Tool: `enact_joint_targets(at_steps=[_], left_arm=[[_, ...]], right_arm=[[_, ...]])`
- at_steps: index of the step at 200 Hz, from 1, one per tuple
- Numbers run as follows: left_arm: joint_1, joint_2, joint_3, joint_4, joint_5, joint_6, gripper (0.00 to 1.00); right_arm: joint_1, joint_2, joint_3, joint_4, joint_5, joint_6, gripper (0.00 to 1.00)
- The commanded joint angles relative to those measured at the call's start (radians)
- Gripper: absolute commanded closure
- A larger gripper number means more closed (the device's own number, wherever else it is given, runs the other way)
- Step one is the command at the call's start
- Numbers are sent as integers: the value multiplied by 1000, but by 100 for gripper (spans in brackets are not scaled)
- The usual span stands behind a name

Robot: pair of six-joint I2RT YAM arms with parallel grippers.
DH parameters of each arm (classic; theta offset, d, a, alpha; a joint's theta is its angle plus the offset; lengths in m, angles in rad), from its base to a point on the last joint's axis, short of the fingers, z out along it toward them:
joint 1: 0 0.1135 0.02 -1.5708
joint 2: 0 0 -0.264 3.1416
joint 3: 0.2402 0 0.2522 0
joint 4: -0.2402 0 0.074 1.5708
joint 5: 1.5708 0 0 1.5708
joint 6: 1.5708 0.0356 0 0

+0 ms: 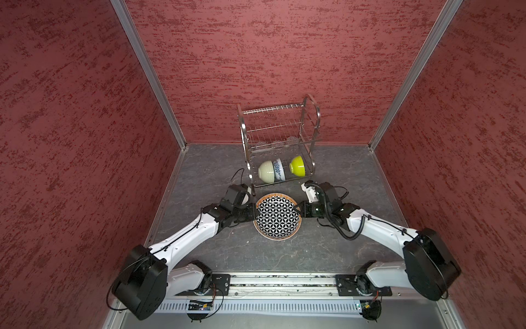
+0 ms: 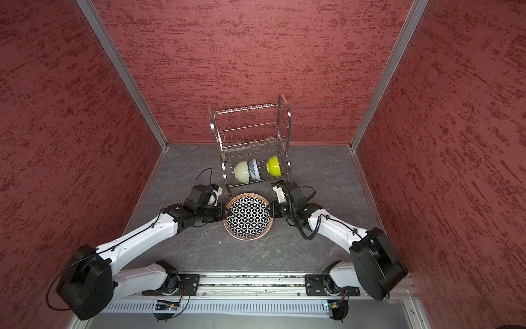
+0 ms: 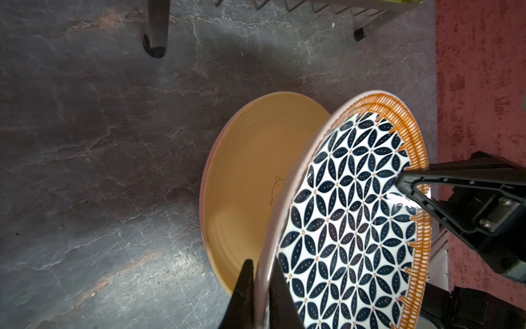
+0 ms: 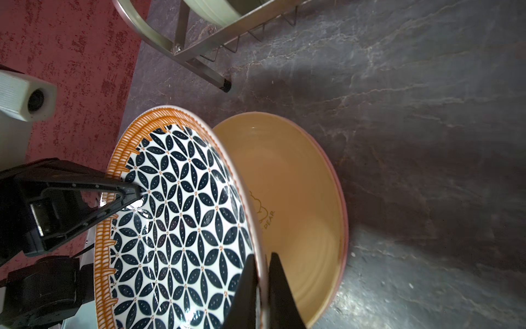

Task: Unload the mixed dishes from the dish rack
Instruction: 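Lower the patterned plate flat onto the cream plate with both grippers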

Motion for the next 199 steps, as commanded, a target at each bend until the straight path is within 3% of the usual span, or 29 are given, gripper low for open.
enact_joint_targets(at_steps=[1,66,121,167,199], left_arm=[[-31,34,8,112,-20,9,84],[-42,87,26,104,-59,31,67],[-43,72,31,76,-80,44,64],[-43,67,37,69,-78,44,64],[-43,41,46,39,-93,47,63]], right_arm=[[-2,26,-5,69,74,-5,100],[-21,91,-12,110,99,-18,100],[-27,130,-39,152,78,-22,100],[-27,129,-53,167,71,-24,58],[-28,102,-59,138,110,-37,50]])
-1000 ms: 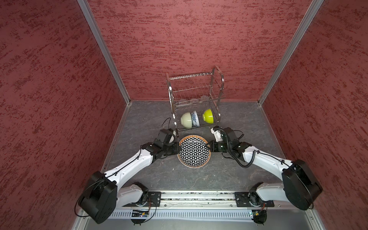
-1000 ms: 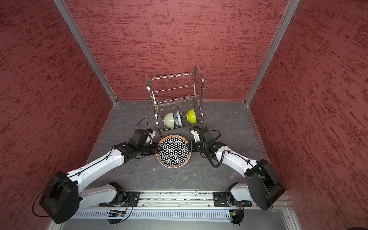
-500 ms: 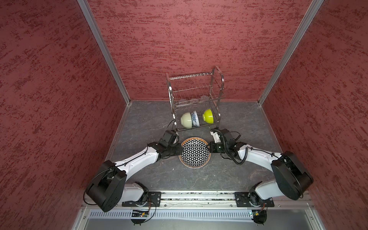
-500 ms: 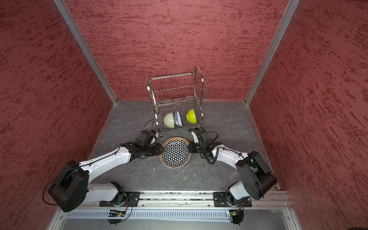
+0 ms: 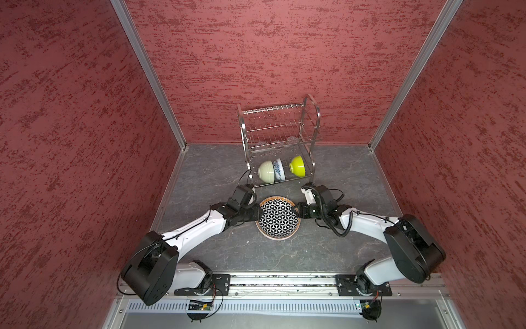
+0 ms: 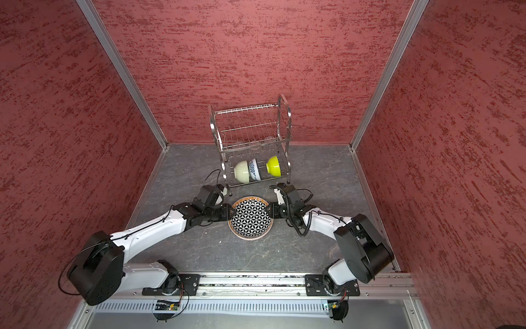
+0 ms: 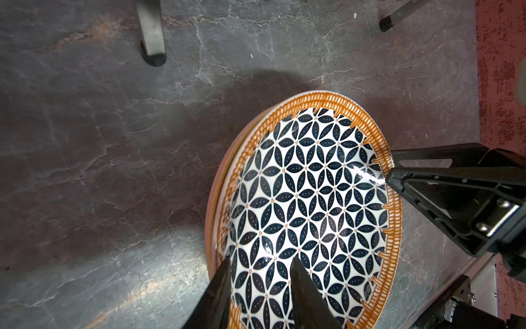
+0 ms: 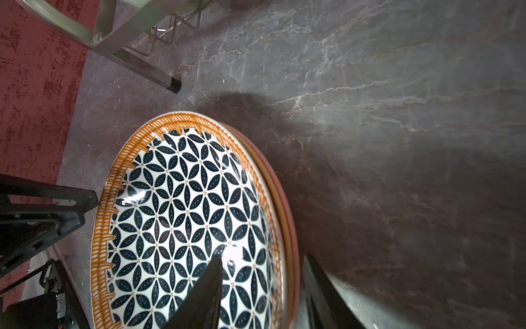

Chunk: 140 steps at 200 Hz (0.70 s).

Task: Unload the mixed dishes from the dish rack
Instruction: 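Open both grippers and move them to the bowls on the rack's lower tier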

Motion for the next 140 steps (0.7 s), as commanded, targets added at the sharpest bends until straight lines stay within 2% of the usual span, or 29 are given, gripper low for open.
enact_joint_targets(at_steps=[1,45,99,121,140], left_arm=[[-4,-39,33,-13,-17,19,63],[-4,-130,38,-62,-71,29,60],[-1,-245,-1,-52,-163,32,32],[1,-263,-7,-37,-217,27,27],[-1,-259,-6,-36,-309,2,26]], right_arm=[[-4,-30,-10,-8,46,-15,50],[-21,-168,4,-111,158,-58,44],[-44,-321,27,-173,280,-116,40],[-62,-331,44,-154,286,-129,41],[-93,-315,61,-129,282,-135,41]])
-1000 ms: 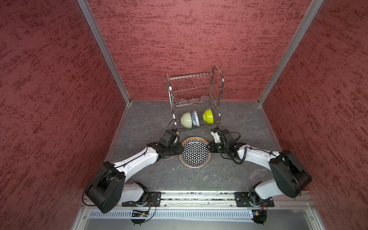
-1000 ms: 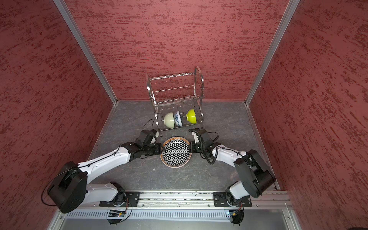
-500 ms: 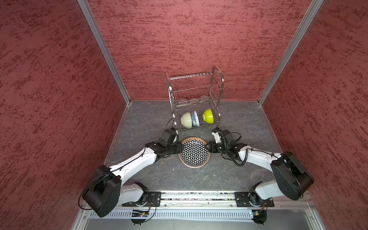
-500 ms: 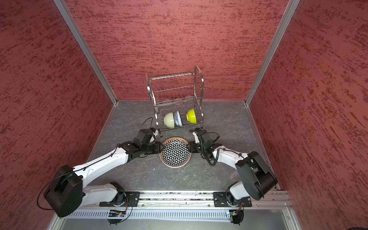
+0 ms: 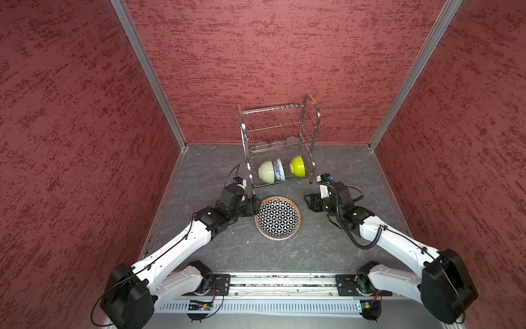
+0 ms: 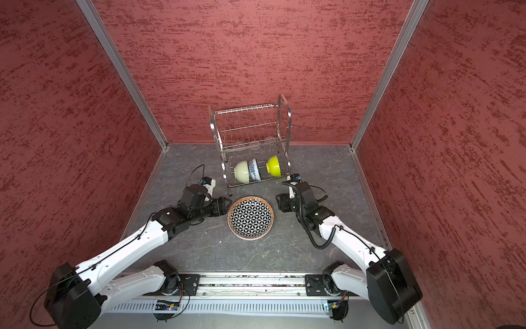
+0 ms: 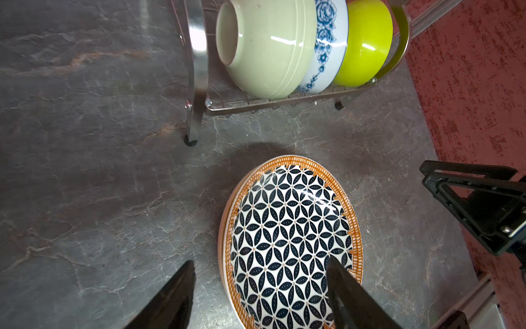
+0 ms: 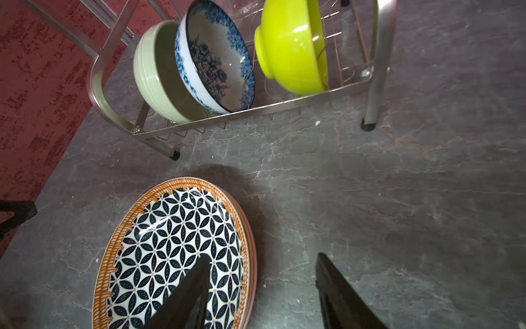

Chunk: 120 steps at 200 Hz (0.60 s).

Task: Unload the mixed dishes from the dish rack
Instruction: 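Open both grippers and move them to the bowls on the rack's lower tier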

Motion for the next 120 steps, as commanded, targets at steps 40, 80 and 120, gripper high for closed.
enact_joint_targets(at_steps=[40,80,120], left_arm=[[1,60,18,38,-268,-26,23],[2,149,63,117,-312,-20,25],[20,215,91,204,-315,-2,26]], right_arm=[[-163,92,118,112,-33,-10,41],[-252,304,232,213,-143,16,45],[-262,479,363,227,-151,-26,48]])
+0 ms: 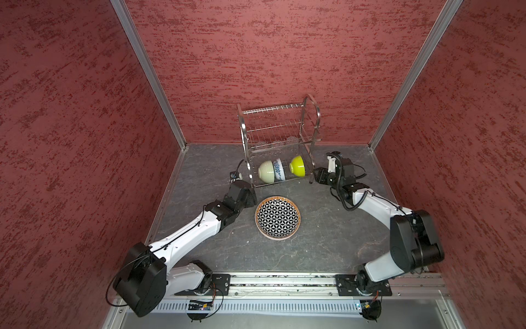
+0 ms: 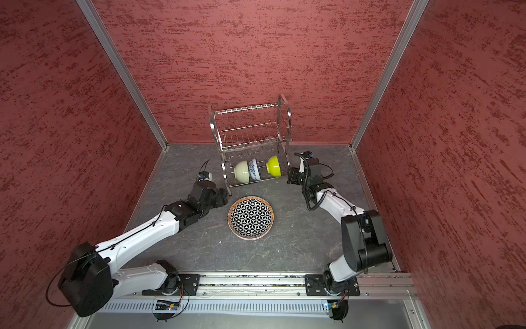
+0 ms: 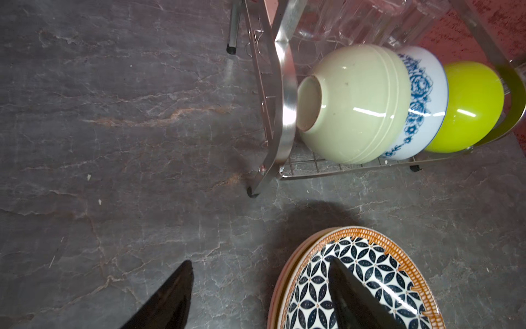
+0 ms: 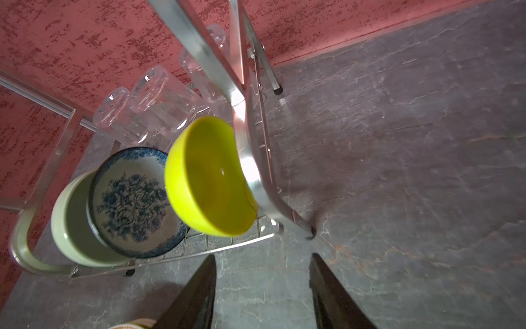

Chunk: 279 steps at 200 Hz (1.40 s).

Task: Unload the mixed dishes from the dish rack
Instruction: 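Open both grippers and move them to the bowls on the rack's lower tier, then position the right gripper at the lime-green bowl while the left reaches the cream bowl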

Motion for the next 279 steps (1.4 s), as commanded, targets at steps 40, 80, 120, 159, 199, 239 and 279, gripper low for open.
enact_joint_targets(at_steps=[40,80,120,159,199,239,279], left_arm=[[42,103,47,190,8,26,29],[67,186,91,241,53,29,36],[80,244,135,252,75,30,42],[89,251,140,249,68,33,42],[99,220,124,243,54,36,42],[103,186,96,237,42,32,42],[109,157,70,228,32,28,41]], right_arm=[[-13,131,131,71,-32,-36,48],[-21,175,156,107,-23,-55,49],[-22,203,169,141,-56,-54,59],[-22,198,141,170,-75,-40,74],[-22,179,106,193,-85,-23,83],[-21,144,64,218,-104,6,87],[-16,58,-38,265,-115,77,89]])
